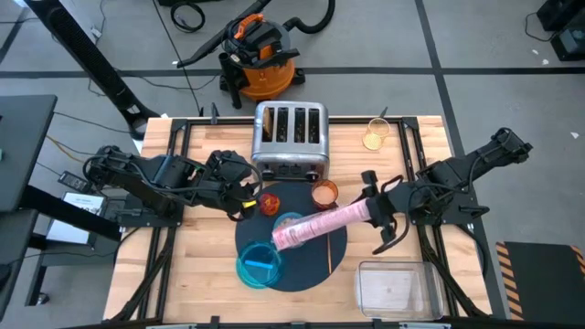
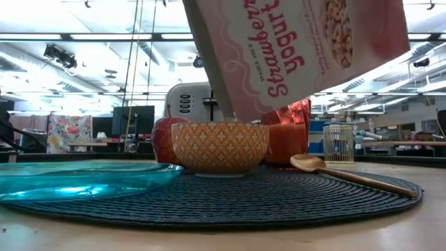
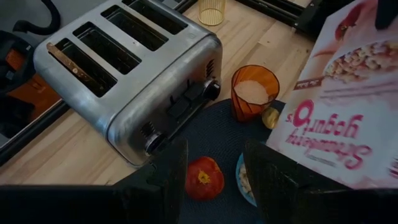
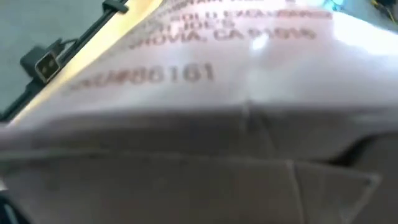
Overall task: Arrange a breakfast setting
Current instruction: Pour the pink cereal box into the blue bowl
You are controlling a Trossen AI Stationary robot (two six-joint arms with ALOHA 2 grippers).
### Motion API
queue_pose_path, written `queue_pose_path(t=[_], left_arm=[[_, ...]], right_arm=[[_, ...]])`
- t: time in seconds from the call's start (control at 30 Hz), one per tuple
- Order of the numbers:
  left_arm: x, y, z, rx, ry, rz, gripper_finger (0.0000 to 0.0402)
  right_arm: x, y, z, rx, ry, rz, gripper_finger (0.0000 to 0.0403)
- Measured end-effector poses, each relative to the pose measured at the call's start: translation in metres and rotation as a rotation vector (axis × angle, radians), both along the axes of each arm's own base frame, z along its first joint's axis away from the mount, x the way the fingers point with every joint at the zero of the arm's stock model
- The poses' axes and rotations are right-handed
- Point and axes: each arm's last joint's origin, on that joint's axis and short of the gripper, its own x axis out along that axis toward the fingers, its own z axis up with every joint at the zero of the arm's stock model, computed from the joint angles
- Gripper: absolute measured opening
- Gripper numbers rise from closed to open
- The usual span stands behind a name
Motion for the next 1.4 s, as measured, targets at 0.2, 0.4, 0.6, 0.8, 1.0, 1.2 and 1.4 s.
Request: queue_pose_path(t=[0.2,0.4,0.6,0.8,1.0,1.2,1.4], left_arm=[[0.001,-0.001,0.0,-0.015,-0.004,-0.009,0.0164],[0.003,-0.001,0.002,-0.021,-0.032,-0.014,0.0164],[0.001,-0.001,0.011,-0.043,-0.104,-0.027,0.0164],[-0.009,0.001,0.031,-0.066,-0.245,-0.06,0.0164],[-0.017,0.004,0.061,-0.044,-0.457,-0.132,0.0164],[-0.022,0.006,0.086,-0.002,-0.64,-0.177,0.0164],[-0.022,0.005,0.105,0.035,-0.804,-0.189,0.0164]], right_arm=[[-0.006,-0.002,-0.007,0.086,0.006,-0.106,0.0165],[-0.018,-0.004,-0.009,0.155,-0.038,-0.171,0.0165],[-0.029,-0.003,-0.021,0.226,-0.07,-0.195,0.0165],[-0.038,0.002,-0.035,0.287,-0.119,-0.22,0.0165],[-0.05,0.003,-0.041,0.339,-0.216,-0.243,0.0165],[-0.065,0.003,-0.059,0.372,-0.266,-0.255,0.0165],[-0.075,0.004,-0.077,0.458,-0.366,-0.203,0.0165]])
